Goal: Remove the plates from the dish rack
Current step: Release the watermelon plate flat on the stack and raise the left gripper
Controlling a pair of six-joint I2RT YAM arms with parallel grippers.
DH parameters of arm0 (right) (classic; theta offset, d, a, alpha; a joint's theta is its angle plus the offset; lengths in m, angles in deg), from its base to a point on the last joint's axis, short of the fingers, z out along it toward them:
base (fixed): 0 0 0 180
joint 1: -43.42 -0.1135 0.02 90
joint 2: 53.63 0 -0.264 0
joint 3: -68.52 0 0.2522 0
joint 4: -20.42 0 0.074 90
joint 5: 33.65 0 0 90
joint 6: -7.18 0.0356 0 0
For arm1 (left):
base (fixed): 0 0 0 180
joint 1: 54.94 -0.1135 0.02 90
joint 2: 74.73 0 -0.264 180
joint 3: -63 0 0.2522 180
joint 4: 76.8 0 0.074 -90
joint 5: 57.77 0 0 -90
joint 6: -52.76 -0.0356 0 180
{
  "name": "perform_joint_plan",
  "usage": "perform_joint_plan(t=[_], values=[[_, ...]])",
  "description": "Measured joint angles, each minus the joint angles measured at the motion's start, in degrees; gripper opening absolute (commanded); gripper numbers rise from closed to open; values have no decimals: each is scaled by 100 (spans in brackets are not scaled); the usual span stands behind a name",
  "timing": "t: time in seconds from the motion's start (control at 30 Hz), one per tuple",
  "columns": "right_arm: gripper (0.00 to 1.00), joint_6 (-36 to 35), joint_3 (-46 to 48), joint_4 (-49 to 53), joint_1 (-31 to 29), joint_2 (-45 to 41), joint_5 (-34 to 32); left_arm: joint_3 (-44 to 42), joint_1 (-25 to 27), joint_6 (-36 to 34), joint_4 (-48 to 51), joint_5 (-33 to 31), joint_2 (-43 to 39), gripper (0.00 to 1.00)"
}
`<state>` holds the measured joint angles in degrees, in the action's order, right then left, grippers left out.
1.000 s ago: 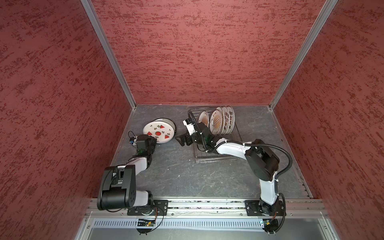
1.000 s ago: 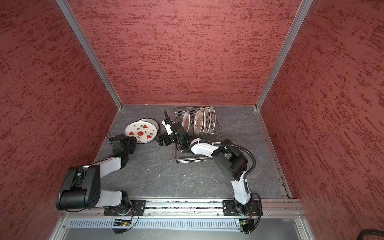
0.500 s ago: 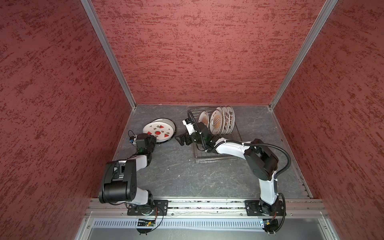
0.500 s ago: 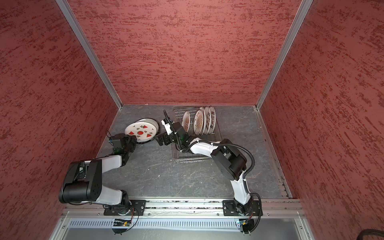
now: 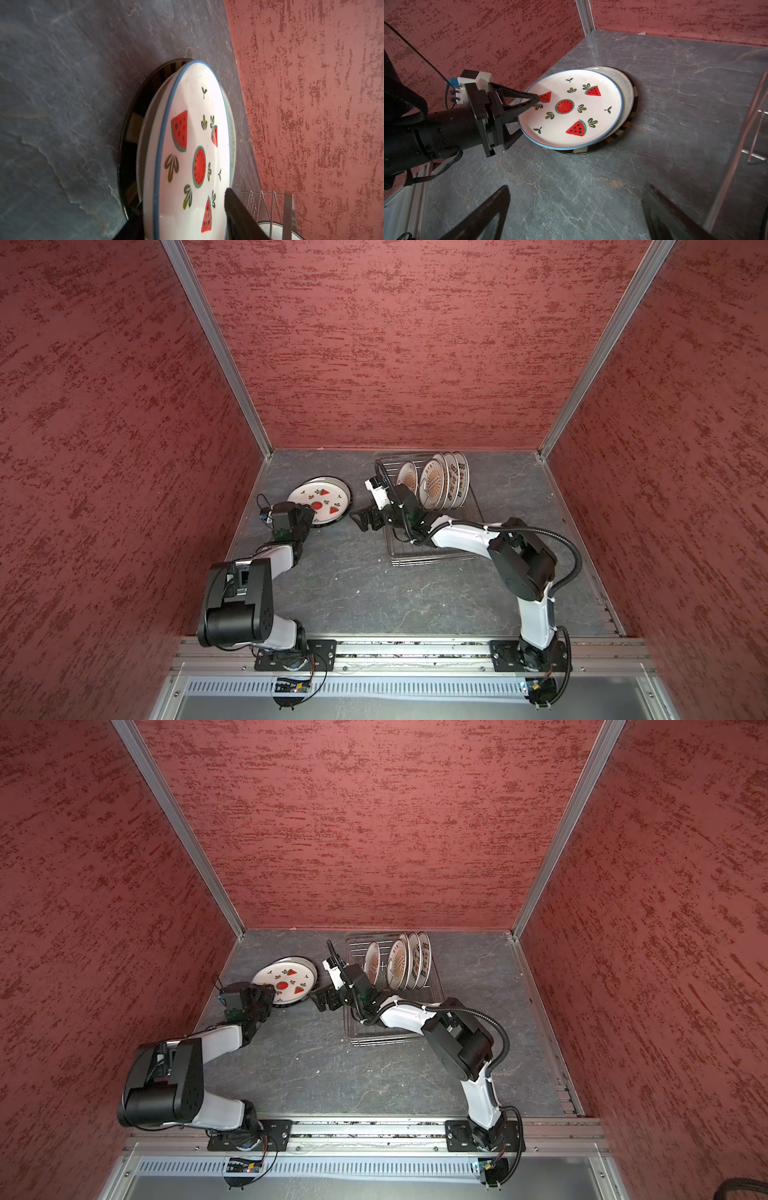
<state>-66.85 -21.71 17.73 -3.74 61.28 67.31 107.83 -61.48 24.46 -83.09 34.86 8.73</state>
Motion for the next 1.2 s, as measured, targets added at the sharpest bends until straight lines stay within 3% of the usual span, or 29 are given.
perform_joint_plan(t=[0.13, 0.27, 1.2], values=[[99, 2, 0, 0, 0, 0, 4, 120, 0, -57, 210, -17, 0, 57], [99, 2, 0, 0, 0, 0, 11, 142, 0, -96, 269, -48, 0, 66], [99, 2, -52, 0, 0, 39, 26, 859, 175, -273, 872, -922, 570, 71]])
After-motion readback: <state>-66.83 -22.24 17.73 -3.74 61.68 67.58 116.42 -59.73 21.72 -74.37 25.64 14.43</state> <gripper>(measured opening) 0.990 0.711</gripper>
